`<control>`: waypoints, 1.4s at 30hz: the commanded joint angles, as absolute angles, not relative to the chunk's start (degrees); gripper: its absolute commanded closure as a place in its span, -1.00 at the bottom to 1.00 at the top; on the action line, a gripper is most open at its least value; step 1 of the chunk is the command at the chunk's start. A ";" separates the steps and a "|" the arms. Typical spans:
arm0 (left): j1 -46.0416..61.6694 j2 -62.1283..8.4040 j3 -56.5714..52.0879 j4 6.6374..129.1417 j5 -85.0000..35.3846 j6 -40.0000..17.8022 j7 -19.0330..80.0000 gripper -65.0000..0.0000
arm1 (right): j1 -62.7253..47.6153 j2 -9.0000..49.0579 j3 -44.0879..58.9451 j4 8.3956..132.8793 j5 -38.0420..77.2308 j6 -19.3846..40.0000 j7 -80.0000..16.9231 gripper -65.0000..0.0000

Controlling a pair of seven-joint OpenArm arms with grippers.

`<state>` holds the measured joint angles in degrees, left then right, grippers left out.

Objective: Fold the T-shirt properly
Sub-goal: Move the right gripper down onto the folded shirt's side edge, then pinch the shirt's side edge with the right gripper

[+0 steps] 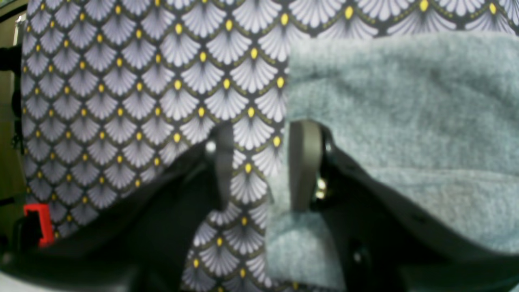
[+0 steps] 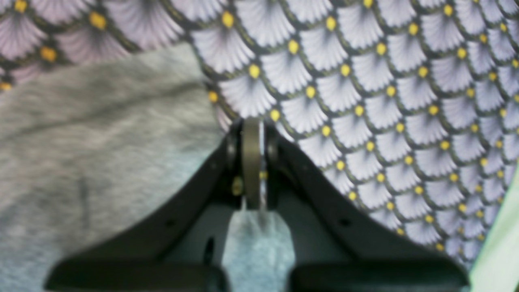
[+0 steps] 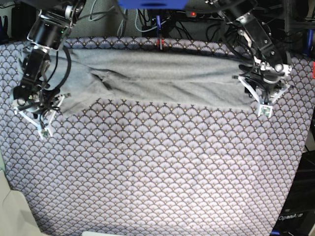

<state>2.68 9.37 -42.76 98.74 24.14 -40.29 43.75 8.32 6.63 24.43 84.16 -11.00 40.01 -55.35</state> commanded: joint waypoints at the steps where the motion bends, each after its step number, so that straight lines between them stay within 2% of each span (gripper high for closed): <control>1: 1.98 9.00 -42.68 99.91 23.69 -40.00 43.03 0.31 | 9.27 7.34 24.75 85.23 -9.71 40.00 -55.16 1.00; 12: 1.98 9.00 -42.68 99.91 23.78 -40.00 43.03 0.31 | 9.36 7.34 23.87 85.14 -3.91 40.00 -58.59 1.00; 23: 1.98 9.00 -42.68 99.91 23.78 -40.00 43.12 0.31 | 10.68 8.31 23.69 85.05 -3.56 40.00 -62.46 1.00; 25: 1.98 9.00 -42.68 99.91 23.78 -40.00 43.12 0.31 | 10.68 8.40 23.69 85.05 -3.56 40.00 -62.46 0.92; 29: 1.98 9.00 -42.68 99.91 23.78 -40.00 43.12 0.31 | 10.42 8.40 23.78 85.05 -3.47 40.00 -62.55 0.60; 33: 1.98 9.00 -42.68 99.91 23.78 -40.00 43.12 0.31 | 10.24 8.22 23.87 84.97 -3.47 40.00 -62.55 0.40; 42: 1.98 9.00 -42.68 99.91 23.78 -40.00 43.12 0.31 | 10.15 6.99 24.04 84.97 -1.19 40.00 -62.64 0.33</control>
<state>2.68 9.39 -42.76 98.74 24.14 -40.29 43.77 9.13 6.42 23.97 84.09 -1.61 40.01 -63.24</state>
